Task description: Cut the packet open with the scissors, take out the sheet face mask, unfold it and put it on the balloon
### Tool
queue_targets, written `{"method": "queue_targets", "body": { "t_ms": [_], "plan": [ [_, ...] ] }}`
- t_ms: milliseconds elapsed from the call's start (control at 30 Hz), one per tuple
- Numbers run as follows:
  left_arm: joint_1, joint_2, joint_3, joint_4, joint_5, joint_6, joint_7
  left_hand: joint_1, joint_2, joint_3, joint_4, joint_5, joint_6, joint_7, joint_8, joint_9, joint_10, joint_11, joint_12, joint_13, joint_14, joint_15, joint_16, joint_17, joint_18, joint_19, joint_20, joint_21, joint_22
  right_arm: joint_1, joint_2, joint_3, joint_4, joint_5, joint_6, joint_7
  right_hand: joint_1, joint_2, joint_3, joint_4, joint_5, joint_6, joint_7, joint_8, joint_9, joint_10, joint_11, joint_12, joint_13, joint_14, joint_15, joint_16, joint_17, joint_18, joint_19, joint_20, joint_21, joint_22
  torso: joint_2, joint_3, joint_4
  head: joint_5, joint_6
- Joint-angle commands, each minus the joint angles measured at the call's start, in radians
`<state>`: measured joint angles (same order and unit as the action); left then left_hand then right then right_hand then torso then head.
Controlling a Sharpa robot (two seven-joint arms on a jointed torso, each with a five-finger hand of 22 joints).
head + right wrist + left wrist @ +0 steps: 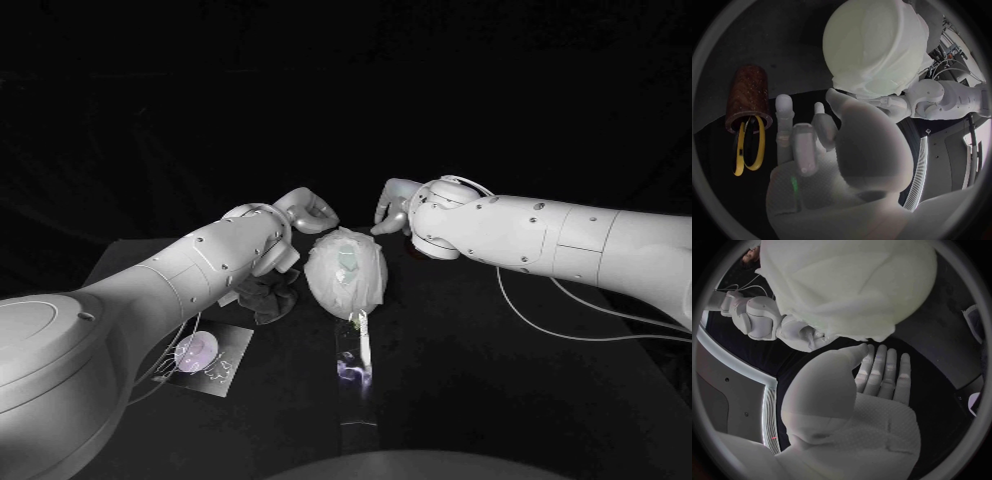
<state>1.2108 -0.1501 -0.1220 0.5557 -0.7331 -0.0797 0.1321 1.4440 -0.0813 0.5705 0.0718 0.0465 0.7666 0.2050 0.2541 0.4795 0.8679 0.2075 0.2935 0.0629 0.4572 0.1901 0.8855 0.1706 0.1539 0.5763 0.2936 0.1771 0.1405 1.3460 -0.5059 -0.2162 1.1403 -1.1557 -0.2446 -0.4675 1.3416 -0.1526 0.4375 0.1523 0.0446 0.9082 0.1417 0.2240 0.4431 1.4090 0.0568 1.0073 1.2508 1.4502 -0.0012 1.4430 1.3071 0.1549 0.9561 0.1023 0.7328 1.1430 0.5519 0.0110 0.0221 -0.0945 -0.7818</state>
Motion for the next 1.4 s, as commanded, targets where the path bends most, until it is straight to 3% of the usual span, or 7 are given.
{"method": "queue_targets", "body": {
  "t_ms": [33, 400, 600, 933, 1167, 1300, 1400],
  "plan": [
    [0.001, 0.003, 0.001, -0.003, 0.005, 0.005, -0.055, -0.01, -0.022, 0.007, 0.004, 0.001, -0.051, 0.003, -0.038, -0.023, -0.018, 0.011, -0.017, -0.002, -0.007, 0.009, -0.006, -0.004, -0.022, 0.01, 0.0, -0.003, -0.002, -0.001, -0.001, 0.0, 0.005, 0.019, 0.03, 0.01, -0.021, -0.012, -0.01, 0.015, 0.004, -0.034, 0.015, -0.027, -0.013, -0.037, 0.011, -0.078, -0.041, -0.029, 0.009, -0.03, -0.038, 0.016, -0.017, 0.008, -0.024, -0.01, 0.0, -0.0003, 0.0002, 0.001, 0.001],
    [0.001, 0.001, 0.001, -0.013, 0.021, 0.029, -0.123, -0.021, -0.053, -0.01, -0.001, 0.001, -0.178, 0.01, -0.106, -0.112, -0.06, 0.036, -0.069, 0.0, -0.044, 0.033, -0.08, -0.043, -0.073, -0.067, -0.001, -0.041, -0.029, -0.001, -0.028, 0.0, 0.026, 0.03, -0.011, -0.009, -0.002, -0.008, -0.01, 0.055, 0.005, -0.078, 0.029, -0.08, -0.043, -0.18, 0.023, -0.499, -0.352, -0.21, 0.022, -0.246, -0.345, 0.024, -0.045, 0.032, -0.114, -0.052, 0.0, -0.0003, 0.0007, 0.003, 0.006],
    [0.002, -0.033, 0.002, 0.02, 0.074, -0.06, -0.074, 0.033, -0.006, 0.08, -0.035, 0.002, -0.007, 0.043, -0.045, -0.058, 0.012, 0.0, -0.052, 0.004, 0.047, 0.002, -0.09, -0.054, -0.072, 0.01, -0.004, -0.016, -0.016, -0.002, -0.079, -0.001, 0.075, 0.091, -0.185, 0.08, 0.04, 0.002, 0.052, 0.051, 0.005, -0.011, 0.028, -0.052, -0.038, -0.231, 0.022, -0.614, -0.472, -0.351, 0.022, -0.45, -0.561, 0.023, -0.075, 0.038, -0.179, -0.089, -0.002, -0.0005, 0.0025, 0.003, 0.01],
    [0.005, -0.243, 0.029, 0.298, 0.322, -0.185, 0.169, -0.078, -0.058, 0.116, 0.013, 0.002, 0.063, 0.031, -0.022, -0.07, 0.09, -0.015, -0.095, -0.001, 0.198, -0.019, -0.208, -0.103, -0.068, -0.013, -0.003, -0.031, -0.032, -0.029, -0.232, -0.002, 0.242, 0.393, -0.404, 0.56, 0.039, -0.039, 0.153, 0.038, 0.003, 0.006, 0.071, -0.055, -0.04, -0.317, 0.09, -0.887, -0.814, -0.585, 0.121, -0.923, -0.827, -0.005, -0.27, 0.11, -0.442, -0.262, 0.001, -0.0013, 0.0045, 0.0, 0.026],
    [0.003, -0.379, 0.033, 0.485, 0.334, -0.193, 0.302, -0.148, -0.145, -0.019, 0.052, 0.002, 0.003, -0.014, -0.062, -0.095, -0.006, 0.022, -0.177, -0.001, 0.021, 0.027, -0.41, -0.115, -0.086, -0.119, -0.002, -0.078, -0.063, -0.082, -0.289, -0.002, 0.305, 0.43, -0.427, 0.762, -0.004, -0.081, 0.088, 0.054, 0.007, -0.051, 0.096, -0.094, -0.056, -0.379, 0.128, -0.946, -0.914, -0.657, 0.166, -1.049, -0.9, -0.01, -0.368, 0.153, -0.573, -0.362, 0.003, -0.0016, 0.0052, 0.0, 0.035],
    [-0.007, -0.469, 0.032, 0.607, 0.25, -0.205, 0.356, -0.11, -0.159, -0.116, 0.038, 0.003, -0.057, -0.033, -0.09, -0.12, -0.169, -0.049, -0.241, -0.008, -0.126, 0.054, -0.571, -0.125, -0.097, -0.277, 0.003, -0.127, -0.097, -0.128, -0.312, -0.002, 0.33, 0.411, -0.435, 0.85, -0.028, -0.087, -0.018, 0.077, 0.005, -0.153, 0.122, -0.139, -0.095, -0.479, 0.16, -0.944, -1.006, -0.723, 0.198, -1.156, -0.968, 0.001, -0.425, 0.189, -0.671, -0.461, 0.004, -0.0011, 0.0063, 0.004, 0.041],
    [-0.016, -0.5, 0.032, 0.652, 0.193, -0.205, 0.363, -0.07, -0.137, -0.232, 0.038, 0.004, -0.099, -0.032, -0.105, -0.139, -0.235, -0.053, -0.241, -0.01, -0.161, 0.035, -0.614, -0.126, -0.096, -0.304, 0.001, -0.137, -0.103, -0.147, -0.316, -0.002, 0.334, 0.389, -0.438, 0.877, -0.027, -0.087, -0.074, 0.087, 0.003, -0.258, 0.125, -0.163, -0.137, -0.534, 0.164, -0.932, -1.045, -0.806, 0.205, -1.217, -1.015, -0.016, -0.52, 0.188, -0.681, -0.584, 0.004, -0.0004, 0.0053, 0.006, 0.044]
  ]
}}
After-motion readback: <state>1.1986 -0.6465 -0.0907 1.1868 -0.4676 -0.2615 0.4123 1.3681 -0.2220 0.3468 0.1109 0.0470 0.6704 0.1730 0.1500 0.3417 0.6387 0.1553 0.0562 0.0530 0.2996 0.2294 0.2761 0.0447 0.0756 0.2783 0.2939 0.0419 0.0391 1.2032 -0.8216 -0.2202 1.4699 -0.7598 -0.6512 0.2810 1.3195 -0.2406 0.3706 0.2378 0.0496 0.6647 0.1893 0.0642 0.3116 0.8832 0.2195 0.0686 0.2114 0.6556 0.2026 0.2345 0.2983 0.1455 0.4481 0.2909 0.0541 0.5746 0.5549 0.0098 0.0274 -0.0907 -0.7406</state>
